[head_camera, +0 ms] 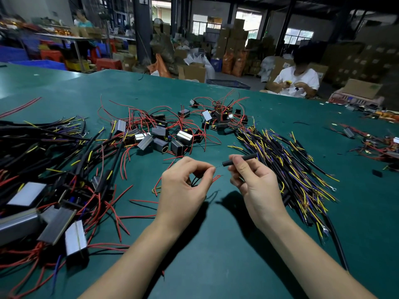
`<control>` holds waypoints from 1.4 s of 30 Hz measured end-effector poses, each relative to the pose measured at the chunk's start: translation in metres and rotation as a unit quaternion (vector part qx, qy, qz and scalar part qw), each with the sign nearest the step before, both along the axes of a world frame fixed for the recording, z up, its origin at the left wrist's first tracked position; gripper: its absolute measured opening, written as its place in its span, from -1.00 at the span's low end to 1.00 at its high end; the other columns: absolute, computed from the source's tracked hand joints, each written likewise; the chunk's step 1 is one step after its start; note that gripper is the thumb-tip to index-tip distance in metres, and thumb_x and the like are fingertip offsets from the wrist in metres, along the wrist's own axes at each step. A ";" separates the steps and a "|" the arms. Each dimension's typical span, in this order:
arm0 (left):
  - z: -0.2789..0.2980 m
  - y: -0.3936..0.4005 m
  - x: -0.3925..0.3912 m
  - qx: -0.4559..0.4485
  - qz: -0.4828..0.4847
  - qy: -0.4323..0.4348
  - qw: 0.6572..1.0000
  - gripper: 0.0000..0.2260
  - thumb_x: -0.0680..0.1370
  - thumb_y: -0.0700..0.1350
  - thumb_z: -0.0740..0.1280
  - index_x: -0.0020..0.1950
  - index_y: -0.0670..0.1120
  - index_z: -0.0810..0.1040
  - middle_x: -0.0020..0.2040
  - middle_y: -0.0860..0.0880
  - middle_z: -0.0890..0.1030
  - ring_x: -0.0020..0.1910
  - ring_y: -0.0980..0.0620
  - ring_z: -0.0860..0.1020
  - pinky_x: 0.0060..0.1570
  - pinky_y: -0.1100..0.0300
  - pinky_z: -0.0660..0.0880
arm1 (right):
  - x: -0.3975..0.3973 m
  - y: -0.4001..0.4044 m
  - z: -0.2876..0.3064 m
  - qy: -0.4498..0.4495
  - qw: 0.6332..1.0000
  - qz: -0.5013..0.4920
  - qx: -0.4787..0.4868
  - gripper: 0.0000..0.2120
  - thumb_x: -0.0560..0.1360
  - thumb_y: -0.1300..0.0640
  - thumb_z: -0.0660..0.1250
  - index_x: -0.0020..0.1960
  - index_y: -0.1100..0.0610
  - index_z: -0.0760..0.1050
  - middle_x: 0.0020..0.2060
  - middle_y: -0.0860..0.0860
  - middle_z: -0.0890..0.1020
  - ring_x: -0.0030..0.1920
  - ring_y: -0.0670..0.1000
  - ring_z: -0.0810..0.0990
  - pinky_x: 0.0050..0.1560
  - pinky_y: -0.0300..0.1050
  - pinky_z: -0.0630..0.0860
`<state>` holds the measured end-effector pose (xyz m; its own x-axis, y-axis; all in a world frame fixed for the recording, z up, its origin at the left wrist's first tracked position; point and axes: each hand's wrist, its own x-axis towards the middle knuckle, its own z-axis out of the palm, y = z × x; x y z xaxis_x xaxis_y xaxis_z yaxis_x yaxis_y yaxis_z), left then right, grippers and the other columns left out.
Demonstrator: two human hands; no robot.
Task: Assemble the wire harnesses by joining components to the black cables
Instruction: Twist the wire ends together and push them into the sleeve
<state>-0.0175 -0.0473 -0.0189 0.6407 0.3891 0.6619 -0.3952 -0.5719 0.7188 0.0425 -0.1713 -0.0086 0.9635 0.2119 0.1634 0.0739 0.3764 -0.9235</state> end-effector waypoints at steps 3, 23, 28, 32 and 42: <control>0.000 0.000 0.000 0.001 0.000 -0.001 1.000 -0.89 0.45 -0.26 0.45 -0.24 -0.10 0.63 -0.29 0.02 0.60 -0.25 0.14 0.52 -0.19 0.42 0.36 | 0.001 -0.001 0.001 0.007 1.000 0.011 -0.020 -0.82 0.32 0.06 0.39 -0.19 0.18 0.59 -0.37 -0.01 0.61 -0.37 -0.11 0.44 -0.32 -0.29 0.37; 0.000 -0.001 0.000 -0.017 -0.014 0.009 1.000 -0.88 0.46 -0.25 0.45 -0.25 -0.07 0.63 -0.28 0.03 0.61 -0.24 0.13 0.53 -0.28 0.32 0.38 | 0.001 -0.002 0.003 0.054 0.997 0.019 0.042 -0.83 0.33 0.10 0.37 -0.17 0.21 0.55 -0.42 -0.02 0.57 -0.43 -0.15 0.45 -0.42 -0.36 0.33; 0.000 -0.001 0.000 -0.016 -0.013 0.013 1.000 -0.88 0.45 -0.25 0.45 -0.25 -0.08 0.63 -0.29 0.03 0.61 -0.25 0.16 0.52 -0.25 0.42 0.33 | 0.000 -0.001 0.003 0.048 0.997 0.022 0.048 -0.84 0.34 0.12 0.37 -0.18 0.21 0.56 -0.42 -0.01 0.57 -0.40 -0.13 0.46 -0.42 -0.35 0.32; 0.000 -0.001 0.000 -0.015 -0.013 0.012 1.000 -0.88 0.45 -0.26 0.45 -0.26 -0.08 0.63 -0.29 0.03 0.60 -0.25 0.17 0.52 -0.24 0.44 0.33 | -0.001 -0.002 0.002 0.037 0.998 0.020 0.038 -0.84 0.34 0.12 0.36 -0.17 0.21 0.55 -0.42 -0.02 0.58 -0.40 -0.15 0.47 -0.40 -0.35 0.33; 0.000 -0.001 0.000 -0.024 -0.026 0.014 0.999 -0.88 0.46 -0.24 0.45 -0.26 -0.06 0.63 -0.30 0.03 0.61 -0.28 0.16 0.51 -0.28 0.38 0.35 | -0.003 0.000 0.002 0.029 0.997 0.057 0.031 -0.85 0.34 0.12 0.37 -0.18 0.22 0.57 -0.39 -0.01 0.60 -0.36 -0.12 0.49 -0.37 -0.32 0.33</control>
<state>-0.0175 -0.0483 -0.0188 0.6786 0.3854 0.6253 -0.4031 -0.5162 0.7557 0.0391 -0.1715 -0.0070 0.9421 0.3118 0.1234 -0.0260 0.4349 -0.9001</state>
